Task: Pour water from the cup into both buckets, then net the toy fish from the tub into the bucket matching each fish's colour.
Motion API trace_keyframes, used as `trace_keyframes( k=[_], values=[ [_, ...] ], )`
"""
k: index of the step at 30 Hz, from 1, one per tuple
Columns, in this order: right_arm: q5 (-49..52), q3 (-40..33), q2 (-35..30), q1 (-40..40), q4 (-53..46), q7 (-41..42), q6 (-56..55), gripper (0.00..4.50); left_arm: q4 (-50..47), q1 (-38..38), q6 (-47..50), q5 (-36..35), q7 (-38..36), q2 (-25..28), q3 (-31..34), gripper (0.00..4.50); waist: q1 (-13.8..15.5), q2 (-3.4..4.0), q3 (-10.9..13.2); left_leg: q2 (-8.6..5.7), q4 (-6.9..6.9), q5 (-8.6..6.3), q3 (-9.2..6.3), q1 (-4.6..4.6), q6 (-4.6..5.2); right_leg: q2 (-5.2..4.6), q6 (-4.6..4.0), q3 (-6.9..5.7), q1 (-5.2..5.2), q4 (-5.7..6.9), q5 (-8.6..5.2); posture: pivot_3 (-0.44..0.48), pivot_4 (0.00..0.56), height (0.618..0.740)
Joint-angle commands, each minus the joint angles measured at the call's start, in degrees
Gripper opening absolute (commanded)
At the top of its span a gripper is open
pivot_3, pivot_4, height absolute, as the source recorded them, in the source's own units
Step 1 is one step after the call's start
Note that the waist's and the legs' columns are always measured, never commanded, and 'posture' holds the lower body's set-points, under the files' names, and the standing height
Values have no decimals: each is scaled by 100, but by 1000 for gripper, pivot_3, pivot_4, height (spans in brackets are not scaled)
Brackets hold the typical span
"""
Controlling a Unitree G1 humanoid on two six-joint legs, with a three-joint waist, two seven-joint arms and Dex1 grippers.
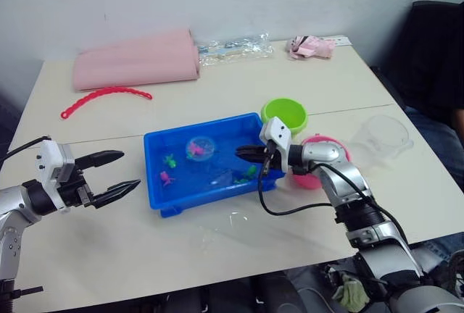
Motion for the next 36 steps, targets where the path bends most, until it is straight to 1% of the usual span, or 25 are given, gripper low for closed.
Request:
trace_keyframes(
  k=[1, 7, 13, 18, 19, 21, 23, 24, 27, 31, 34, 36],
  values=[
    [377, -378, -343, 252, -799, 155, 161, 0, -135, -25, -50, -100, -12, -22, 95, 4470, 8, 0, 0, 0, -2, 0, 0, 0, 0, 0, 0, 0, 0, -1, 0, 0, 150, 740],
    [862, -844, -956, 903, -1837, 209, 592, 0, -372, -315, 132, -239, 26, -95, -194, 4470, 113, -1, 0, -3, -3, -1, 0, 1, 1, -2, 1, 0, 3, -15, 0, 0, 150, 740],
    [1353, -1552, -1341, 1495, -2706, -71, 929, 0, -567, -903, 373, -336, 73, -267, -753, 4470, 176, -1, 1, -3, -2, 0, 0, 5, 0, 1, 0, 1, 3, -19, 0, 0, 150, 740],
    [2091, -2385, -1819, 2037, -3568, -312, 1729, 0, -747, -1510, 1100, -839, 153, -471, -1144, 4470, 289, -1, 1, -5, 5, 1, 0, 4, 2, 15, 1, 3, 5, -17, 1, 0, 150, 740],
    [2233, -2639, -1911, 2158, -3718, -412, 1867, 0, -800, -1609, 1205, -885, 105, -500, -1275, 4470, 296, -1, 1, -5, 6, 1, 0, 5, 2, 17, 2, 4, 5, -16, 1, 0, 150, 740],
    [2432, -2923, -2024, 2303, -3886, -553, 2030, 0, -867, -1702, 1318, -927, 58, -522, -1421, 4470, 301, -1, 1, -6, 6, 1, -1, 5, 3, 21, 1, 5, 5, -16, 1, 0, 150, 740],
    [2584, -3510, -2191, 2689, -4055, -577, 2085, 0, -843, -1896, 1293, -877, -10, -634, -1650, 4470, 311, -1, 1, -6, 8, 1, 1, 6, 3, 24, 2, 7, 6, -15, 1, 0, 150, 740],
    [2607, -3834, -2230, 2958, -4109, -607, 2063, 0, -816, -1959, 1256, -836, -92, -696, -1779, 4470, 320, -2, 1, -9, 9, 2, -1, 5, 4, 28, 2, 5, 6, -15, 1, 0, 150, 740],
    [2601, -4353, -2271, 3522, -4156, -632, 1928, 0, -761, -2005, 1198, -764, -222, -817, -1974, 4470, 351, -2, 1, -9, 13, 2, -3, 6, 5, 37, 3, 4, 14, -18, 1, 0, 150, 740],
    [2224, -5060, -2183, 4514, -3940, -403, 1255, 0, -624, -2165, 996, -601, -395, -974, -2215, 4470, 357, -2, 1, -12, 21, 4, -3, 8, 11, 40, 8, 6, 21, -19, 4, 0, 150, 740],
    [2023, -5334, -2065, 4960, -3726, -413, 771, 0, -502, -2360, 806, -508, -536, -1045, -2305, 4470, 359, -2, 1, -13, 22, 4, -1, 17, 11, 45, 10, 7, 29, -21, 5, 0, 150, 740],
    [1621, -5304, -2087, 5312, -3527, -224, 172, 0, -370, -2484, 734, -456, -647, -1045, -2354, 4470, 349, -3, 1, -13, 27, 6, -1, 18, 11, 49, 12, 8, 31, -18, 6, 0, 150, 740]
  ],
)
